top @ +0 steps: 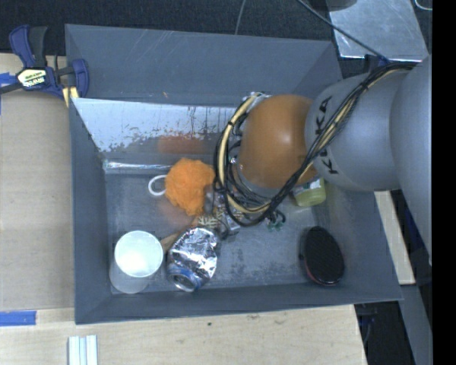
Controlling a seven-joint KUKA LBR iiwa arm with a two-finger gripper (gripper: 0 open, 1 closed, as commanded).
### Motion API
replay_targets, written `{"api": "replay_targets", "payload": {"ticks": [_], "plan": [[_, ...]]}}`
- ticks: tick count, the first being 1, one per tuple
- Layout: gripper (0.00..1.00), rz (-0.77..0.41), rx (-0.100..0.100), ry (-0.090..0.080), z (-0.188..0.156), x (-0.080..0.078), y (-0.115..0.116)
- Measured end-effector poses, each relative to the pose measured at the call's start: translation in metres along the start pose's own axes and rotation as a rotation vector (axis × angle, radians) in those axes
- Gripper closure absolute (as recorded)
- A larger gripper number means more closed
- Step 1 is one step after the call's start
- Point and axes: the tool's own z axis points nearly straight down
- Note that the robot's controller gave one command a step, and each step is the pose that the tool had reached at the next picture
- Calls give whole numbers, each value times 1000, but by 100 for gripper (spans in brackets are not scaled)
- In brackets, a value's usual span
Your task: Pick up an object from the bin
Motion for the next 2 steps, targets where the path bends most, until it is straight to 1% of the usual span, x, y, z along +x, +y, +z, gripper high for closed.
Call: {"api": "replay_targets", "payload": {"ticks": [2], "plan": [[100, 1, 0, 0, 0, 0, 0]]}}
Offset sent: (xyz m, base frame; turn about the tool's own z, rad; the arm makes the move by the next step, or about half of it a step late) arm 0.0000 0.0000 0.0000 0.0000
